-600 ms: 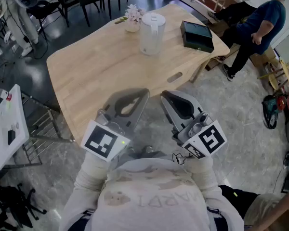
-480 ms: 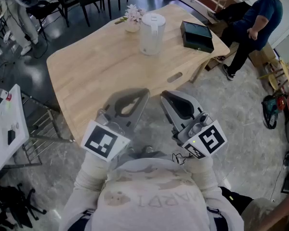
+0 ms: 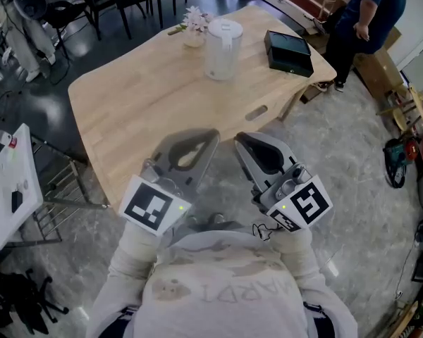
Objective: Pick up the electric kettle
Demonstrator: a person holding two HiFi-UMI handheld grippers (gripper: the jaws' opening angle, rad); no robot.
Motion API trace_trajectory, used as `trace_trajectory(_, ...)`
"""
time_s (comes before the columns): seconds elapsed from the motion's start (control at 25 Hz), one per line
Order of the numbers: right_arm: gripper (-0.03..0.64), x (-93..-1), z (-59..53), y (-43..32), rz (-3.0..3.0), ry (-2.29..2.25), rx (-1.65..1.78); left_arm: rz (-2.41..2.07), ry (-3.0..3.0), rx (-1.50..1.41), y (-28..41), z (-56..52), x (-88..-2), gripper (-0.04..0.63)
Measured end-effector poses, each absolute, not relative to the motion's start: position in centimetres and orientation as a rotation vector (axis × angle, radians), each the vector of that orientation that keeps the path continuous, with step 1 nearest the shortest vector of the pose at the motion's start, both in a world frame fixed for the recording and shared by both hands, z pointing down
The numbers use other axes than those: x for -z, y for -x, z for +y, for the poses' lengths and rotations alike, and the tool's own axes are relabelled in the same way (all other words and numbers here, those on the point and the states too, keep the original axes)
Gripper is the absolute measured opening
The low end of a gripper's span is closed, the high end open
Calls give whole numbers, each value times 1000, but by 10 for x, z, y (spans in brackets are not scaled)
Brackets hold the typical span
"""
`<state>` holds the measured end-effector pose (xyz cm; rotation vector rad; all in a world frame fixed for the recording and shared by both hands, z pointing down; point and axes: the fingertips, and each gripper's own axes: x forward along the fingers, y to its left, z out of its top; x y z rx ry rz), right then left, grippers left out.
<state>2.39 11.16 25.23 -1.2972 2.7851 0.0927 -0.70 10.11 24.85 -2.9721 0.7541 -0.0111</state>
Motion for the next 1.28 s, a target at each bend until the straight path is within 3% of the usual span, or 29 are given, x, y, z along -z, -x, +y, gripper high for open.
trace_trajectory(1.28, 38, -267, 69, 10, 2664, 1427, -16, 659, 3011, -3, 58, 71, -268, 12)
